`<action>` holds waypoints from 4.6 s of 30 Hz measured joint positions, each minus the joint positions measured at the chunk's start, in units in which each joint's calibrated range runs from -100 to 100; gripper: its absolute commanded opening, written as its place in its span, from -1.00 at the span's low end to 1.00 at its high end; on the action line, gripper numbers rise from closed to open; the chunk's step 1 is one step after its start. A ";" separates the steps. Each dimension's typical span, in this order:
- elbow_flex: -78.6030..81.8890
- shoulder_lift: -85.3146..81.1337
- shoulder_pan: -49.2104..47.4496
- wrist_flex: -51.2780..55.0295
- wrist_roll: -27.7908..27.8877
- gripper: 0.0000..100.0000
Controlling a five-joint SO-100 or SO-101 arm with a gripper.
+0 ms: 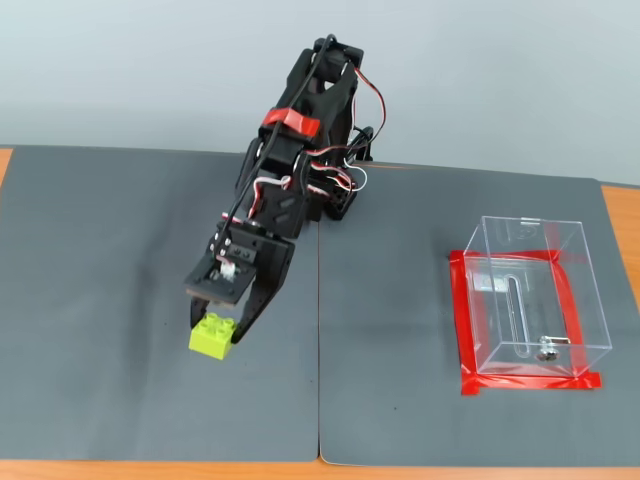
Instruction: Pick the green lego block and place it into the transparent box
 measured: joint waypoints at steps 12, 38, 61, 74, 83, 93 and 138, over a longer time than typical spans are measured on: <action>-14.91 -0.34 -14.44 15.61 -0.29 -0.83; -15.90 3.99 -59.91 15.96 -0.54 -0.83; -15.90 11.81 -64.70 13.27 -0.15 -0.38; -15.90 11.81 -64.63 12.92 -0.15 -0.41; -20.12 11.72 -62.20 13.01 -0.05 -0.96; -23.44 7.22 -53.65 13.01 -0.05 -0.96; 22.72 -56.75 -14.59 13.01 0.34 -0.96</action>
